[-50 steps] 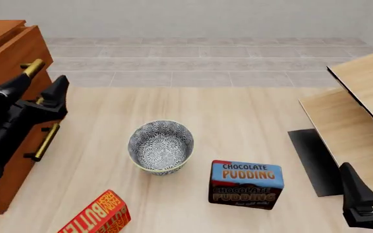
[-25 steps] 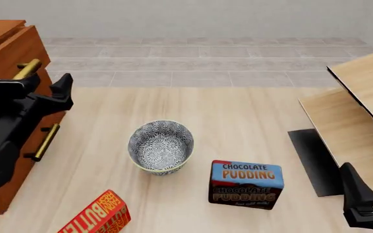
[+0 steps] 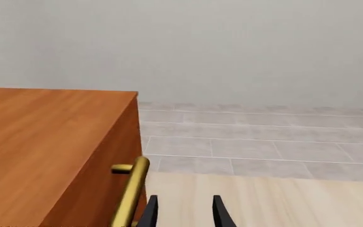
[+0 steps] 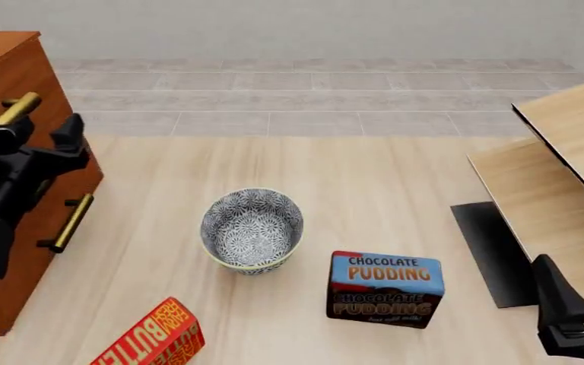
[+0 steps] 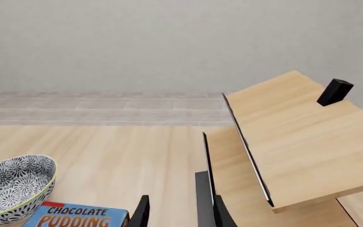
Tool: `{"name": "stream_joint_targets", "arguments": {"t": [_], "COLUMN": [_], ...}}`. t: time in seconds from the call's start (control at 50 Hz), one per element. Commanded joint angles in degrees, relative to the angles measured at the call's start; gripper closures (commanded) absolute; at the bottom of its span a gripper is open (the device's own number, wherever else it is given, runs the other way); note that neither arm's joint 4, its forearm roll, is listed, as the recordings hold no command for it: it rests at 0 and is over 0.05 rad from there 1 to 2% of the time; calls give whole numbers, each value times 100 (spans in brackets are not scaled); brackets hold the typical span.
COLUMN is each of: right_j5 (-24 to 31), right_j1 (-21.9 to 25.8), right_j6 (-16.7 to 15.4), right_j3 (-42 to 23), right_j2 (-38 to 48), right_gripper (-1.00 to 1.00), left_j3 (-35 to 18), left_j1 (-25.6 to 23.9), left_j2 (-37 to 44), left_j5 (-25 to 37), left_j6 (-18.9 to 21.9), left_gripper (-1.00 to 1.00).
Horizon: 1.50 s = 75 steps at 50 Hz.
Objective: Close the top drawer of the cabinet and put the bowl on top of it.
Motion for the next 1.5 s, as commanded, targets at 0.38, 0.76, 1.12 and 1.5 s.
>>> {"name": "stream_joint_targets", "arguments": {"t": [0.38,0.76,1.12,1.5], "right_j5": [1,-3,50,-38], "right_j1": [10,-13,4,14], "right_j6": [-19,16,-17,-53], "right_j3": [2,1,3,3], "right_j2": [-1,-12,-49,70], "right_gripper": [-100,-100,-100,-100], "left_j3": [227,-37,-1594,-3432], "left_j1": [722,-345,-729,-1191], "left_j2": [-483,-1841,-1987,-669], "left_j5": [-31,1715,4248,6242], "left_j6": [333,157,209,-109], "left_gripper": [-100,-100,-100,-100]}}
